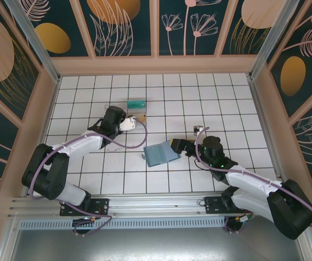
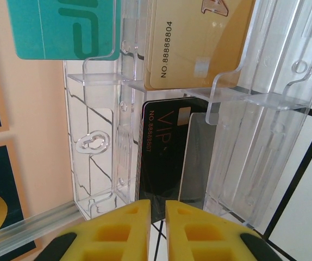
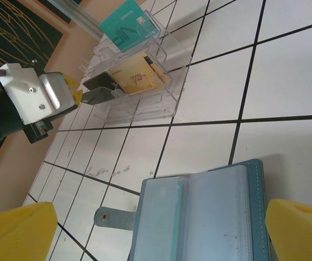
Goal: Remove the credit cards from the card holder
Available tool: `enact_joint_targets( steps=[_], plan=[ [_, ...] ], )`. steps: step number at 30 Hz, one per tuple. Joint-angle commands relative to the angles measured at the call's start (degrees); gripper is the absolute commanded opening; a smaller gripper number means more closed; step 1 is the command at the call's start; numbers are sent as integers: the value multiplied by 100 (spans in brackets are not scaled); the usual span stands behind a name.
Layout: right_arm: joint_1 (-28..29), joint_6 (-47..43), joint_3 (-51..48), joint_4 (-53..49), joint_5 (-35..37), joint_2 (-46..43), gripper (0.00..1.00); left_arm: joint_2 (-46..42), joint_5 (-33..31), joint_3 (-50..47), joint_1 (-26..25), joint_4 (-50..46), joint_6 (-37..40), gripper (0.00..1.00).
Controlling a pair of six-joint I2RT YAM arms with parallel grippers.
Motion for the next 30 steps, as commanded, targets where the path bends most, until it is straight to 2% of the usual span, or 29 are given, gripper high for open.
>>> enact_joint_targets(
  steps=[1, 9, 11, 14, 20, 23, 26, 30],
  plan=[
    [27, -30, 184, 45, -58, -15, 99, 52, 61, 35, 33, -111, 46, 17],
    [27, -30, 186, 27, -54, -44, 99, 311, -32, 258, 33, -119, 65, 18],
    [28, -30, 182, 28, -62, -53, 99, 343, -78, 277, 33, -123, 107, 13],
    [25, -35, 183, 25, -62, -52, 99, 320, -68, 268, 33, -145, 109, 0],
    [26, -29, 177, 35, -49, -46, 99, 2, 3, 119, 33, -266, 145, 0],
    [24, -21, 172, 51, -54, -12, 99, -210, -43, -84, 33, 18, 243, 0],
    [29, -13, 186, 80, -71, 43, 99, -350, 319, -82, 33, -90, 434, 0],
    [24, -30, 195, 65, -55, 60, 99, -373, 355, -221, 33, 633, 207, 0]
  ],
)
